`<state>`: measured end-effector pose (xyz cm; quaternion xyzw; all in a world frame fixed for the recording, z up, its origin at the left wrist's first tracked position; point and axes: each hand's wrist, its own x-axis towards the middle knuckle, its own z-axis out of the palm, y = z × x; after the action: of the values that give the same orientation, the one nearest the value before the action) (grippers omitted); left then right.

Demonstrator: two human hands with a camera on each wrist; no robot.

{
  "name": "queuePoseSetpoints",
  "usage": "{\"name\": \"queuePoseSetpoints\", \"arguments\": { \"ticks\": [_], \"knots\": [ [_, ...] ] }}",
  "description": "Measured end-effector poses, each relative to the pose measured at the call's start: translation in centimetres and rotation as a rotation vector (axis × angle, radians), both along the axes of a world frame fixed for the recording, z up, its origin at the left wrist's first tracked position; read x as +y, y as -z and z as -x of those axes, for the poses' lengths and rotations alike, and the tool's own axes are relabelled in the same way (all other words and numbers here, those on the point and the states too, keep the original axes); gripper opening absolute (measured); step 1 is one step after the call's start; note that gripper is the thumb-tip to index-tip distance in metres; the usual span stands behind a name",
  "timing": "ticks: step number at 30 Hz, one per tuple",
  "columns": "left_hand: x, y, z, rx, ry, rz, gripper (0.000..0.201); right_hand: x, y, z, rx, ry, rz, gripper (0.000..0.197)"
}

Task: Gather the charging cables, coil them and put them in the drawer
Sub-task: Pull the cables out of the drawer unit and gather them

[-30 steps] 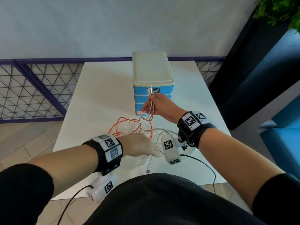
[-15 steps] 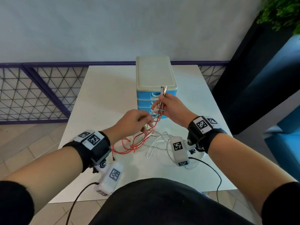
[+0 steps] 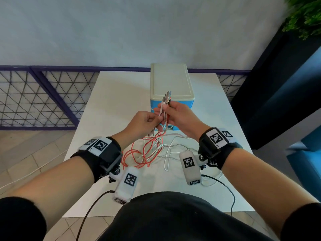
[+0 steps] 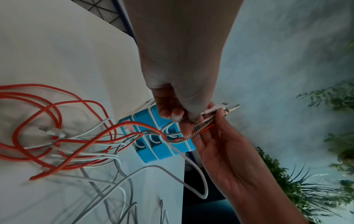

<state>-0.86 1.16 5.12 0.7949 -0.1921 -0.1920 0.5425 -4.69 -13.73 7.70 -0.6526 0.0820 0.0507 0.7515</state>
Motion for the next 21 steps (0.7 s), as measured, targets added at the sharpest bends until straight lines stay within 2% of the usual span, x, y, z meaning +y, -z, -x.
{"name": "queuePoseSetpoints", "arguments": {
  "ticks": [1,5,8,11,14,17,21],
  "knots": [
    [0.0,-0.1,-0.2,-0.026,0.012,-0.026,0.028,0.0,-0.2,-0.1,-0.011,0.008,0.013,0.018],
    [0.5,1.1,-0.5,-0.215,0.118,-0.319,0.032,-0.2,-1.2,-0.4,-0.071,0.037,0.068,0.019],
    [0.9,2.2,0.2,-0.152,0.169,-0.281,0.033,-0.1,-1.6,-0.6,-0.09,0.044,0.137,0.016],
    [0.3,2.6,0.2,-0.134,0.162,-0.34,0.034,0.3,-1.3,-0.7,-0.08,0.081,0.163,0.016],
    [0.1,2.9,0.3,-0.111,0.248,-0.38,0.033,0.4,-0.9,-0.8,-0.108,0.152,0.133,0.016],
    [1.6,4.9,1.0,-0.017,0.304,-0.472,0.025,-0.8,-1.7,-1.3,-0.143,0.275,0.07,0.018],
    [3.7,7.5,1.6,-0.147,0.257,-0.613,0.02,-2.0,-2.7,-1.5,-0.171,0.272,0.024,0.016]
  ]
}}
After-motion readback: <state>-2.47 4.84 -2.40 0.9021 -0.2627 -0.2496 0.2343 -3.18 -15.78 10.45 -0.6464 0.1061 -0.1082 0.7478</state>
